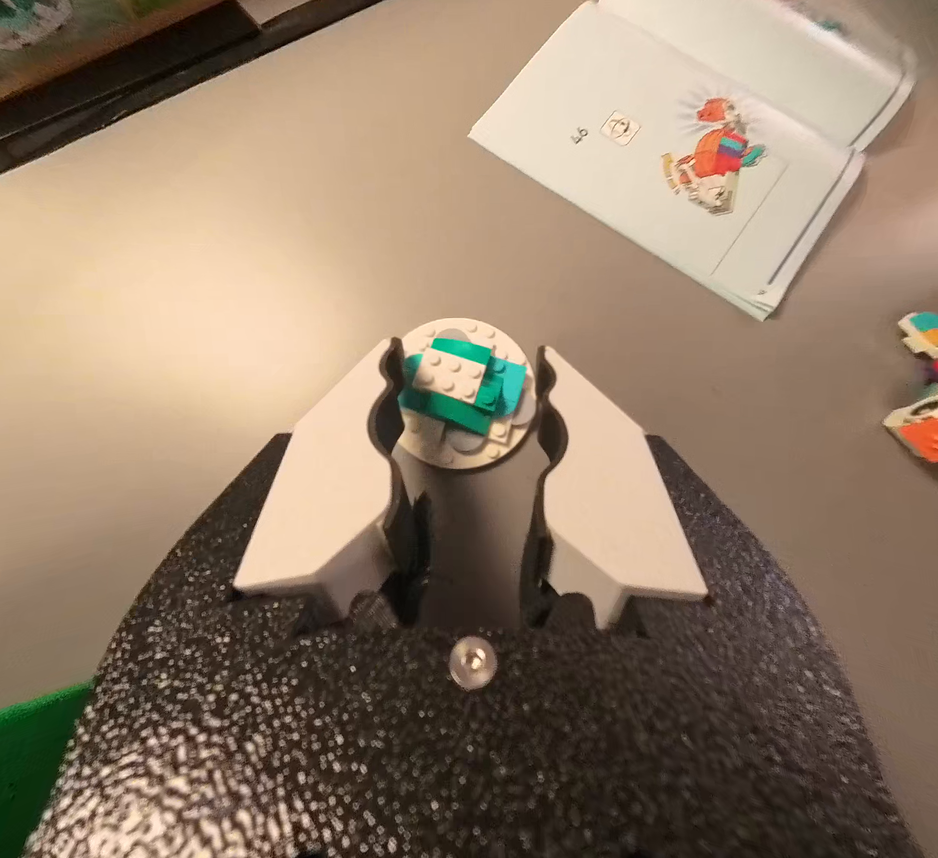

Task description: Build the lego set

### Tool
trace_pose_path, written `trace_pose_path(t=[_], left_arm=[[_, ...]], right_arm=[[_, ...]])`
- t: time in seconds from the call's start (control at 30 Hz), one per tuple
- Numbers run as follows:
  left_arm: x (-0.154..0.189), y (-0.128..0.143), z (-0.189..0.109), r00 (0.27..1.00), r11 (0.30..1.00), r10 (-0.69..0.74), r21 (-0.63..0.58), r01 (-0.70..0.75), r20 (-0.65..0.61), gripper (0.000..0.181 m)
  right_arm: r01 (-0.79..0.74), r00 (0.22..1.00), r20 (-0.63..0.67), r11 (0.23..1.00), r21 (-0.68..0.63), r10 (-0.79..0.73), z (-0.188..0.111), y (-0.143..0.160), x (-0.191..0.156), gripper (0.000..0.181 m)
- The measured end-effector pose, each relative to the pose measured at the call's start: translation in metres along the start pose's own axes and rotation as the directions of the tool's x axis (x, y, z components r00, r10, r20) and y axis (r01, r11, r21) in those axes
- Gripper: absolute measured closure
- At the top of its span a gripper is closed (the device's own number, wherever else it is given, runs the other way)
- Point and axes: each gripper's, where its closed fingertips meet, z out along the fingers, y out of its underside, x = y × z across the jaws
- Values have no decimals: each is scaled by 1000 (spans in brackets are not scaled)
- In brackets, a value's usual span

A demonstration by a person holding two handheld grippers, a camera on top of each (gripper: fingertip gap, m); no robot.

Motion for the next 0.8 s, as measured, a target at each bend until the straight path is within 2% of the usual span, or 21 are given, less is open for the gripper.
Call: trace_pose_path(t=[0.1, 0.23, 0.37, 0.8], left_arm=[[-5, 5, 2, 1000, 1000, -5, -24, 5, 8, 132], [0, 7, -1, 1000, 1000, -3, -13, 3, -23, 150], [13, 13, -8, 998, 999, 45, -27, -47, -43, 156], [111, 36, -29, 965, 996, 74, -35, -86, -252, 157]], right_arm=[[-13, 1000, -6, 1000, 0, 13, 2, 1, 2, 157], [-15, 1000, -12, 1000, 0, 15, 4, 2, 3, 157], [-16, 1000, -13, 1000, 7, 16, 4, 2, 3, 159], [-39, 993, -113, 999, 31, 43, -2, -1, 23, 159]])
